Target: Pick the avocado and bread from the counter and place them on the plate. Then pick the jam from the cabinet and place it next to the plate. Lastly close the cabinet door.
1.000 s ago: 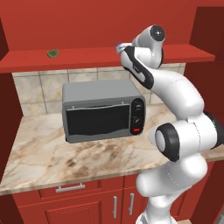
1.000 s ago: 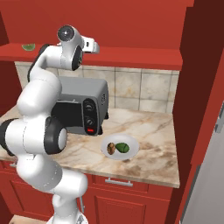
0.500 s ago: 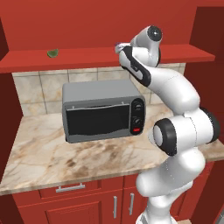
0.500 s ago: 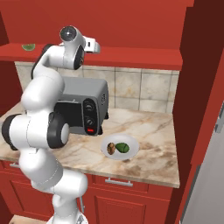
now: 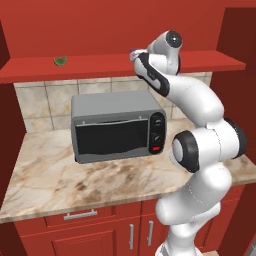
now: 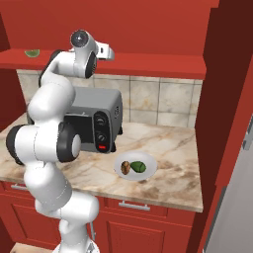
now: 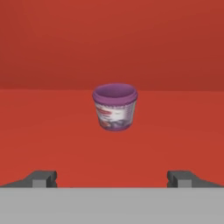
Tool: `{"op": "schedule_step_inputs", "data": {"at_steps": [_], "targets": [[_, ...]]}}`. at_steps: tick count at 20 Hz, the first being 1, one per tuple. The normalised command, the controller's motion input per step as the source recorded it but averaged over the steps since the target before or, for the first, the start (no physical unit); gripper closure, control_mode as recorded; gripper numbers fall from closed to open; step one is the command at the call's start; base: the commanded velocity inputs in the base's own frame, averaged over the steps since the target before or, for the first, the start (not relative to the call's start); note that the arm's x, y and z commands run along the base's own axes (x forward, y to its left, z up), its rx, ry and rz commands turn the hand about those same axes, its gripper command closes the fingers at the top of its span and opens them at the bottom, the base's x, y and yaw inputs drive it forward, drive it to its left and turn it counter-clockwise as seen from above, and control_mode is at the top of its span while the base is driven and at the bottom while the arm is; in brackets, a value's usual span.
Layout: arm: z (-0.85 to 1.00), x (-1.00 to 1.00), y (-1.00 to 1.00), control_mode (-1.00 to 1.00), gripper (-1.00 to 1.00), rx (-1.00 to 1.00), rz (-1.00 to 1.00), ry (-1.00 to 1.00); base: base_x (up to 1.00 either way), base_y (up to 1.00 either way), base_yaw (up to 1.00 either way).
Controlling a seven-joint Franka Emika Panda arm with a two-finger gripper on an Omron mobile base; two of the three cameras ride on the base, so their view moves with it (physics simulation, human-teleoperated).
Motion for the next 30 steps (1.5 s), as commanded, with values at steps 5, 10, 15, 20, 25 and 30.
{"op": "schedule_step_inputs", "data": {"at_steps": [5, 10, 15, 20, 25, 30], "targets": [[0.00, 0.20, 0.00, -1.00, -1.00, 0.00, 0.01, 0.00, 0.00, 0.00, 0.00], [-0.03, 0.22, 0.00, -1.00, -1.00, 0.00, 0.03, 0.00, 0.00, 0.00, 0.00], [-0.05, 0.19, 0.00, -1.00, -1.00, 0.00, 0.03, 0.00, 0.00, 0.00, 0.00], [-0.06, 0.12, 0.00, -1.00, -1.00, 0.00, 0.01, -0.02, 0.00, 0.00, 0.00], [-0.03, 0.13, 0.00, -1.00, -1.00, 0.00, 0.00, -0.01, 0.00, 0.00, 0.00], [-0.03, 0.14, 0.00, -1.00, -1.00, 0.00, 0.00, 0.00, 0.00, 0.00, 0.00]]}}
